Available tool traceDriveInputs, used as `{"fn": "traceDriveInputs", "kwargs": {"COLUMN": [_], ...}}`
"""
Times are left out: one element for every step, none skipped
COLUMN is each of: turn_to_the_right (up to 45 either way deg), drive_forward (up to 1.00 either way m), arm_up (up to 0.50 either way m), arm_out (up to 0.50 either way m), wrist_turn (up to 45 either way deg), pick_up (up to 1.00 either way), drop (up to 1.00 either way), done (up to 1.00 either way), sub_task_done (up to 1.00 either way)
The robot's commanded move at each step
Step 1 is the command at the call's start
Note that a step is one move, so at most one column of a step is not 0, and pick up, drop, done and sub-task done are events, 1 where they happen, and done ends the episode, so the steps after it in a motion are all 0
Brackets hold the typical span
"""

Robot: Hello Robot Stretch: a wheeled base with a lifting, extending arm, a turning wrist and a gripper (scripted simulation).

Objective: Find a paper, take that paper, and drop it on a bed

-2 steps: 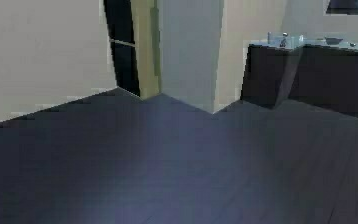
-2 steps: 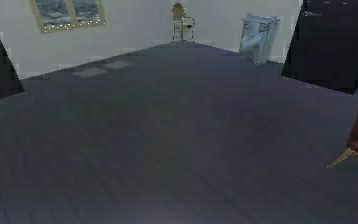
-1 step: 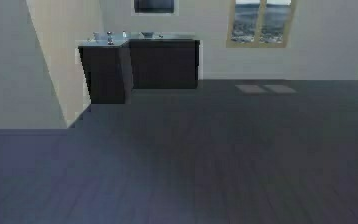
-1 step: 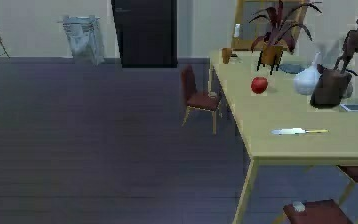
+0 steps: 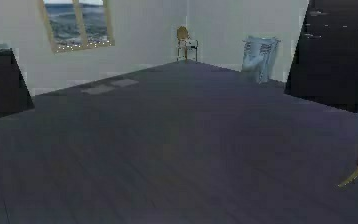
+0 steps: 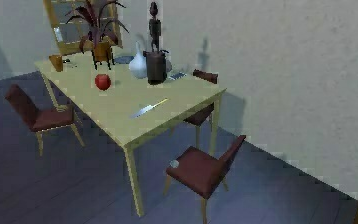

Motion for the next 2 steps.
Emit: {"fn": "traceDriveInputs", "kwargs": {"turn_to_the_right": [30.0,0.0], "drive_forward": [0.0,0.5], "arm_up": [0.0,0.0], "arm_out": [0.0,0.0], "wrist_turn": [0.0,0.0], "pick_up": [0.0,0.0], "drop": [0.0,0.0], "done": [0.0,0.0], "sub_task_done": [0.0,0.0]}}
